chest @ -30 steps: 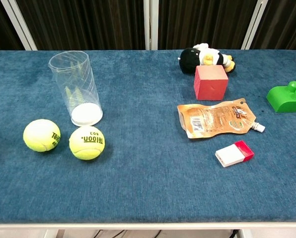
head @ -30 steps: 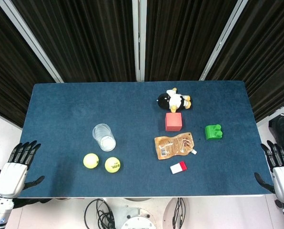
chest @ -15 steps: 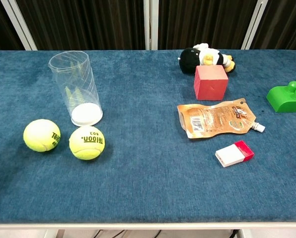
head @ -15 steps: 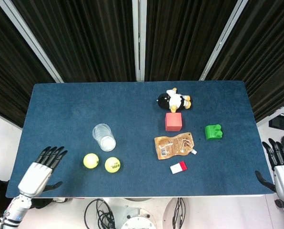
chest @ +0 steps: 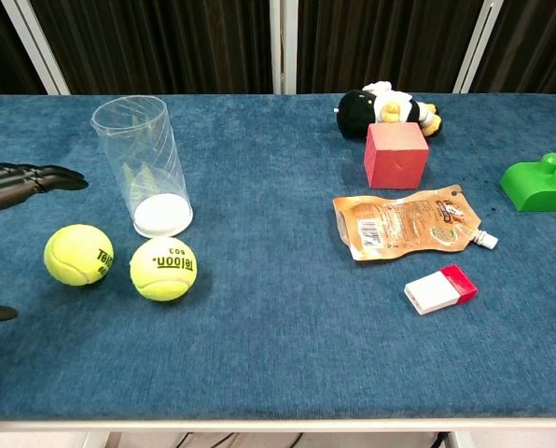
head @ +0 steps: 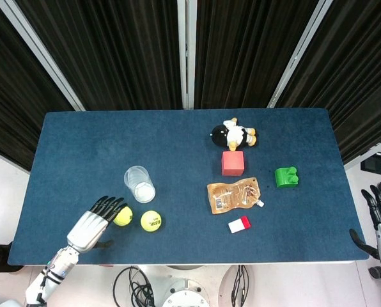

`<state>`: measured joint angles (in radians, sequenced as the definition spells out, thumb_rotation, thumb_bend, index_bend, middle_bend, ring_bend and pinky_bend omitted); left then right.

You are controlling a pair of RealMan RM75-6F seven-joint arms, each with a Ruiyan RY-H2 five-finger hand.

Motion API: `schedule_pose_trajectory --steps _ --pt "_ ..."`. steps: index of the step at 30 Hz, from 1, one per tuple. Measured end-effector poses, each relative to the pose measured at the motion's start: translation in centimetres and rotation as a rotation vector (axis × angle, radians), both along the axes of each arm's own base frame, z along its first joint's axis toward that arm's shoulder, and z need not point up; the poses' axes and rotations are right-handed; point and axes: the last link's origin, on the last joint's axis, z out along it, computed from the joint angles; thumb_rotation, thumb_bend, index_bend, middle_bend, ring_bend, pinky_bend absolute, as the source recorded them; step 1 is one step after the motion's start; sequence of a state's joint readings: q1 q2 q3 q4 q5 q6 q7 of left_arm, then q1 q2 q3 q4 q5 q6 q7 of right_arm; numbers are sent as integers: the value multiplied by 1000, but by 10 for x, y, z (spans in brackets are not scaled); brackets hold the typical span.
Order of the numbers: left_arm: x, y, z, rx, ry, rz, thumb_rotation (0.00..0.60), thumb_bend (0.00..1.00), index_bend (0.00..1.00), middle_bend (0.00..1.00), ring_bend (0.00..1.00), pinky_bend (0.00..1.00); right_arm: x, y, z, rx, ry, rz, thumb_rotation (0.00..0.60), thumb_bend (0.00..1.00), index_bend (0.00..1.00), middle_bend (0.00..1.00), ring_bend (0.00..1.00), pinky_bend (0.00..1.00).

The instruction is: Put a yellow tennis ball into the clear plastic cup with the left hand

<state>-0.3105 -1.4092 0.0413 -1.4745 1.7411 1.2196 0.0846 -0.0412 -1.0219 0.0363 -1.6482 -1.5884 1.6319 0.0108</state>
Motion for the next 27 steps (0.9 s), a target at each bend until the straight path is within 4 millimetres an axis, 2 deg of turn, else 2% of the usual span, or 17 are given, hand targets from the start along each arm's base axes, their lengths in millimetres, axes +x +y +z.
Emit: schedule_pose_trajectory --steps 9,17,27 --pt "-4 18 -17 -1 31 26 600 142 92 64 4 180 -3 -1 -1 -2 -10 -15 600 205 0 0 0 0" --pt "-2 23 -26 -2 -4 -10 600 161 251 260 185 340 -5 0 1 -8 -10 -27 600 206 0 0 0 0" --pt "-2 33 -37 -6 3 -37 600 212 301 287 253 422 -6 -1 0 0 -10 -36 600 211 0 0 0 0"
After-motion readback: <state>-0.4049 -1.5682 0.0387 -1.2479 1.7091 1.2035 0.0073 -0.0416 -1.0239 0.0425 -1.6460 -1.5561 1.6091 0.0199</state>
